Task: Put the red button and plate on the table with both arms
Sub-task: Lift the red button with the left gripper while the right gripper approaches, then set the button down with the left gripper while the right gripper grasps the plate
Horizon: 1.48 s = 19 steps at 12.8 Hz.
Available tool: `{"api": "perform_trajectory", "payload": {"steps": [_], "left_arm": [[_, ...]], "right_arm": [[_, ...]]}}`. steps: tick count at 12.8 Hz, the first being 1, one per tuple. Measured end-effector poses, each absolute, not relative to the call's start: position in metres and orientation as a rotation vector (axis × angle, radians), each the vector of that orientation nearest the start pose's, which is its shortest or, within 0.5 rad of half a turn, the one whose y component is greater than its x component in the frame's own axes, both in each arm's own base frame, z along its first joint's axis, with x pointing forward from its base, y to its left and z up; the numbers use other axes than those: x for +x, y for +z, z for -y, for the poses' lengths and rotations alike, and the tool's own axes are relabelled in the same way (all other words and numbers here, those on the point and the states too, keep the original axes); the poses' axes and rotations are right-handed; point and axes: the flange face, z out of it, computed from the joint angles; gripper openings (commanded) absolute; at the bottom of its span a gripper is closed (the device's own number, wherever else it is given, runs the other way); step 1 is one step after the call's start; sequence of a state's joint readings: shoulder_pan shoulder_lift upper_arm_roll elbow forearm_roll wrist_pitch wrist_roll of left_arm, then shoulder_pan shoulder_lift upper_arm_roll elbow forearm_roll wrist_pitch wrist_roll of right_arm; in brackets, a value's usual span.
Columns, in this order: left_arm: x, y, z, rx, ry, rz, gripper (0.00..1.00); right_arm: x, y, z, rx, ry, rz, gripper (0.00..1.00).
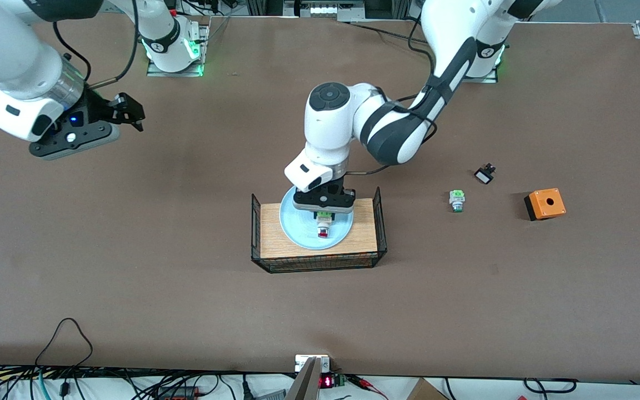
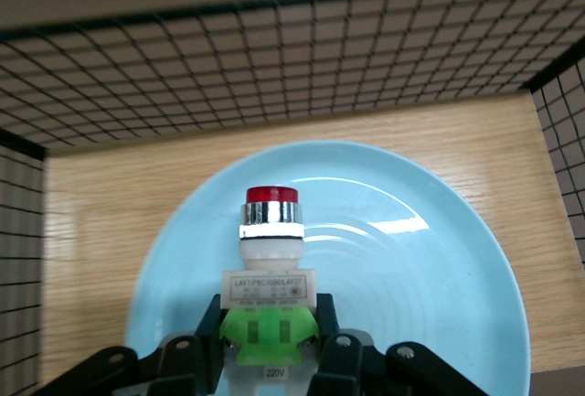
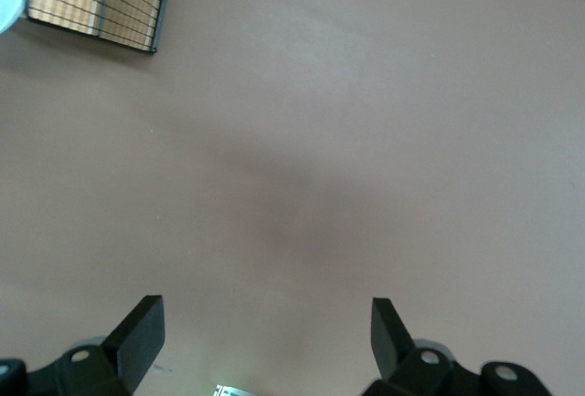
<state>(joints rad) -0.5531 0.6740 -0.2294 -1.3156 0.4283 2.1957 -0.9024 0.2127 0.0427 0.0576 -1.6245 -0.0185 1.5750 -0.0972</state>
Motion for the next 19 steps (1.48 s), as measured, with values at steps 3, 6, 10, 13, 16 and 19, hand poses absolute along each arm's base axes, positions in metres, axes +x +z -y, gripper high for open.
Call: {"api": "perform_trajectory", "payload": {"steps": [3,6,10,13,16,19], "left_arm": [[0.578,0.447,0.451,-3.036,-0.496,0.070,0.23],[0.587,0.505,0.374,-2.940,-0.360,0.165,0.24],[0.620,0.505,0.269,-2.957,-0.102,0.070,0.24],[0.642,0.474,0.198,-3.039,0.057,-0.088,0.24],[0.655,0.432,0.112,-3.045,0.105,-0.294,0.24],[0.643,0.362,0.045,-3.062,0.172,-0.375,0.24]], "right_arm": [[0.540,0.577,-0.167,-3.099,0.128,0.633,1.00],[0.522,0.580,-0.219,-3.065,0.102,0.791,1.00],[0.486,0.583,-0.305,-2.956,0.005,1.111,1.00],[0.476,0.575,-0.351,-2.855,-0.094,1.310,1.00],[0.469,0.536,-0.412,-2.774,-0.187,1.450,1.00],[0.475,0.484,-0.451,-2.751,-0.266,1.597,1.00]]}}
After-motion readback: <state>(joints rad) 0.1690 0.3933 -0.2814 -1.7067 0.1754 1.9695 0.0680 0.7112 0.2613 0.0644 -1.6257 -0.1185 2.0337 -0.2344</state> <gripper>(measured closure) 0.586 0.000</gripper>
